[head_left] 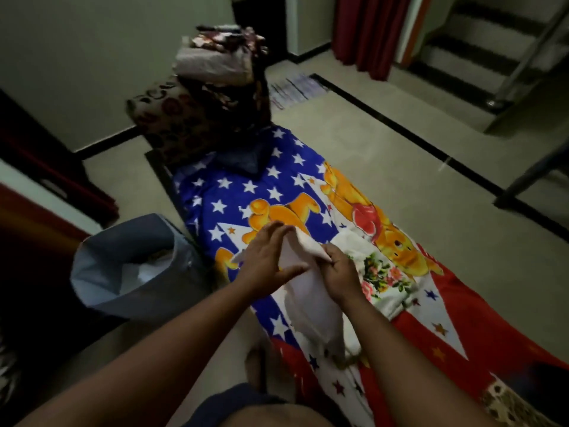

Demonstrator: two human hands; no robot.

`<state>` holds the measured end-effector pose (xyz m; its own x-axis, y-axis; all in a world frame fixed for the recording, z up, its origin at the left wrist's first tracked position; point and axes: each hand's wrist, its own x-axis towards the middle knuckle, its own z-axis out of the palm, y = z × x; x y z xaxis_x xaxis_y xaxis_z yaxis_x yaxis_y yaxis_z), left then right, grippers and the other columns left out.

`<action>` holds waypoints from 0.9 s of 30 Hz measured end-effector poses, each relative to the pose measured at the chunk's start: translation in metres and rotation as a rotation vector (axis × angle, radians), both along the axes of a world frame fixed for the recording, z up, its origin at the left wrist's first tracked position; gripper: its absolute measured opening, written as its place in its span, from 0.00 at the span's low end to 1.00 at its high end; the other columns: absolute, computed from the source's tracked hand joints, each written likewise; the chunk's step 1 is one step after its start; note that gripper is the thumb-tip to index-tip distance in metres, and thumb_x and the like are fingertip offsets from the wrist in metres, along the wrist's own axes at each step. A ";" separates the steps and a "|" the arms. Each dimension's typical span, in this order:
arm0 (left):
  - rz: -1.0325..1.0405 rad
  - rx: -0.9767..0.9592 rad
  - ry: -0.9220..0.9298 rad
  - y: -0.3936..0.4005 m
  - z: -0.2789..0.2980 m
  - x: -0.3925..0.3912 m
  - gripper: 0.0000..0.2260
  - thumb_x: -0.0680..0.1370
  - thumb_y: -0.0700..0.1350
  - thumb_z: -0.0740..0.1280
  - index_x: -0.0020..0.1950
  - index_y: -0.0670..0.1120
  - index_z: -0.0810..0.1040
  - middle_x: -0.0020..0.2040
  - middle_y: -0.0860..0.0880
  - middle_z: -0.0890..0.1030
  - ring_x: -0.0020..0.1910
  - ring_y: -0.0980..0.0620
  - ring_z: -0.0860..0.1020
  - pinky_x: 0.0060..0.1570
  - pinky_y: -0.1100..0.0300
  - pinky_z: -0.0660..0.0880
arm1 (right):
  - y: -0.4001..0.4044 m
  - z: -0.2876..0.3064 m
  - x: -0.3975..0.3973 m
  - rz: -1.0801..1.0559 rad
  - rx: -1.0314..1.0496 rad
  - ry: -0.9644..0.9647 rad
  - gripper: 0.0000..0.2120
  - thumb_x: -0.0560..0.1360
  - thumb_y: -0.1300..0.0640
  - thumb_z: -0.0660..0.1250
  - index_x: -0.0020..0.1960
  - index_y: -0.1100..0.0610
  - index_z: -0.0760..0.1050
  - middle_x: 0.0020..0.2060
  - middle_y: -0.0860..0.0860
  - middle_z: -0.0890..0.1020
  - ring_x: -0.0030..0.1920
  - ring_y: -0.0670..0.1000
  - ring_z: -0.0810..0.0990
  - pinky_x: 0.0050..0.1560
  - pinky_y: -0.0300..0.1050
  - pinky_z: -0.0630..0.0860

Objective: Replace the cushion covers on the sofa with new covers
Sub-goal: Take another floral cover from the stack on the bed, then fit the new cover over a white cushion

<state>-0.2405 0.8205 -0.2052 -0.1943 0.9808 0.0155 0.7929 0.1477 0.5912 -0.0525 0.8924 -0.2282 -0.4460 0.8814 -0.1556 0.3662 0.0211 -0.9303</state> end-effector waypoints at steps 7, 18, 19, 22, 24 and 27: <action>0.147 0.127 -0.056 -0.075 0.038 -0.052 0.06 0.77 0.50 0.69 0.53 0.52 0.81 0.48 0.53 0.82 0.48 0.53 0.79 0.51 0.45 0.78 | -0.032 0.047 -0.062 0.416 0.103 0.042 0.04 0.77 0.50 0.72 0.48 0.49 0.79 0.40 0.45 0.82 0.42 0.45 0.80 0.42 0.49 0.79; 1.102 0.357 -0.200 -0.347 0.057 -0.161 0.05 0.78 0.52 0.61 0.45 0.53 0.72 0.39 0.53 0.76 0.41 0.50 0.76 0.38 0.56 0.68 | -0.164 -0.001 -0.146 1.002 0.220 -0.600 0.10 0.78 0.44 0.69 0.54 0.48 0.82 0.46 0.46 0.84 0.46 0.48 0.82 0.51 0.48 0.79; 1.206 0.346 -0.173 -0.385 0.054 -0.171 0.07 0.79 0.53 0.61 0.45 0.51 0.72 0.38 0.52 0.76 0.41 0.46 0.76 0.38 0.54 0.66 | -0.184 0.002 -0.163 0.975 0.242 -0.531 0.07 0.78 0.48 0.69 0.52 0.49 0.82 0.45 0.47 0.84 0.46 0.48 0.82 0.51 0.51 0.79; 1.475 0.229 -0.137 -0.493 0.041 -0.196 0.10 0.80 0.49 0.67 0.52 0.43 0.73 0.46 0.41 0.78 0.50 0.37 0.79 0.43 0.50 0.69 | -0.255 0.035 -0.222 0.929 0.248 -0.372 0.05 0.78 0.57 0.69 0.50 0.58 0.82 0.42 0.55 0.84 0.43 0.54 0.83 0.43 0.51 0.80; 1.585 0.098 -0.042 -0.554 0.036 -0.202 0.23 0.74 0.47 0.75 0.63 0.39 0.72 0.59 0.36 0.77 0.60 0.34 0.76 0.53 0.46 0.73 | -0.310 0.058 -0.263 0.957 0.310 -0.322 0.10 0.76 0.53 0.69 0.47 0.60 0.81 0.39 0.58 0.83 0.42 0.57 0.82 0.40 0.50 0.77; 1.468 0.075 0.311 -0.616 0.036 -0.195 0.39 0.67 0.57 0.76 0.72 0.41 0.68 0.69 0.37 0.73 0.67 0.37 0.71 0.64 0.42 0.70 | -0.404 0.081 -0.319 1.099 0.482 -0.271 0.14 0.72 0.45 0.71 0.46 0.56 0.79 0.39 0.51 0.82 0.41 0.52 0.80 0.42 0.51 0.75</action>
<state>-0.4356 0.2040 -0.1693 -0.9564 -0.0831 0.2800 0.0622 0.8786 0.4734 -0.3714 0.4883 -0.1474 -0.9914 0.0503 -0.1211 0.1167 0.7603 -0.6390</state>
